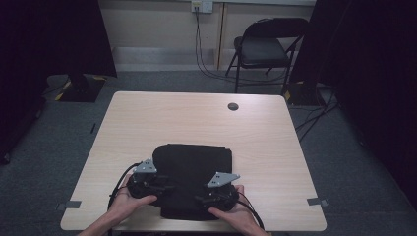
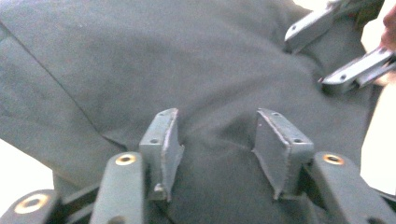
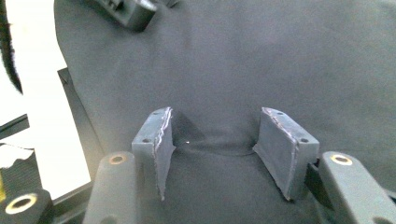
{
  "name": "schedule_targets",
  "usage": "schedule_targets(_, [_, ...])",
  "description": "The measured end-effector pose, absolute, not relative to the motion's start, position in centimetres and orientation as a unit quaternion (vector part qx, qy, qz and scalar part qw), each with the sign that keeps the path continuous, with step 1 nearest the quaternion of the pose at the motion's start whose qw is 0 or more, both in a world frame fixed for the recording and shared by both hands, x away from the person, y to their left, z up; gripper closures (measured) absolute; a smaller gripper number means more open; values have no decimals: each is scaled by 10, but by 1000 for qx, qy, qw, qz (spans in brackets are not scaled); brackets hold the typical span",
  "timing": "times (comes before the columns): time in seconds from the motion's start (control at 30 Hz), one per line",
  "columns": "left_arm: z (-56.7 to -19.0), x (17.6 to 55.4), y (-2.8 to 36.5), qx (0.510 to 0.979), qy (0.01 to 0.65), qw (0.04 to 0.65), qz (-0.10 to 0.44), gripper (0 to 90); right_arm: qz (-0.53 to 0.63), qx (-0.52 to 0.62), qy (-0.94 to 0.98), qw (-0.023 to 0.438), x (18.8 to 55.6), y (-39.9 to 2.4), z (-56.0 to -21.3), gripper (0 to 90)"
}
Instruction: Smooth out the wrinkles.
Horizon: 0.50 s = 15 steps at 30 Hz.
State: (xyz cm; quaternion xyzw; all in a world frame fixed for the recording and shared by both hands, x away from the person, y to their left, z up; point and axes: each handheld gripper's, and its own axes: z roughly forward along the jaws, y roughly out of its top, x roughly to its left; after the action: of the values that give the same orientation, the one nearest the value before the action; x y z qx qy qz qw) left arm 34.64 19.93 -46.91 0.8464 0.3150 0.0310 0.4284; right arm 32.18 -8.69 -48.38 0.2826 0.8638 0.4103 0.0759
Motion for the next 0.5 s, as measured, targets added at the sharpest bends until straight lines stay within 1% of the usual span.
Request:
schedule_targets(0.03, [-464,346,199,842,313,437,31,609,407,283,865,81,320,-88,-479,433])
schedule_targets(0.07, [-459,345,199,841,309,444,31,613,412,277,863,92,318,-90,-471,408])
schedule_targets(0.1, [-454,345,199,837,304,454,37,611,432,279,852,98,317,-94,-462,417])
schedule_targets(0.17, [-448,350,199,826,311,469,38,589,457,292,834,103,322,-104,-447,396])
schedule_targets(0.23, [-446,360,195,821,316,473,49,583,461,301,827,117,331,-110,-442,386])
schedule_targets(0.27, [-446,366,193,814,327,477,45,583,458,304,828,115,337,-111,-442,383])
schedule_targets(0.33, [-451,379,185,815,338,468,41,576,458,305,826,124,350,-111,-442,366])
schedule_targets(0.4, [-458,386,174,826,330,454,52,563,446,307,831,129,367,-107,-444,333])
schedule_targets(0.47, [-469,391,165,835,328,439,52,539,447,308,833,111,387,-102,-445,300])
schedule_targets(0.5, [-477,391,161,842,329,425,46,526,446,311,831,115,397,-99,-445,294])
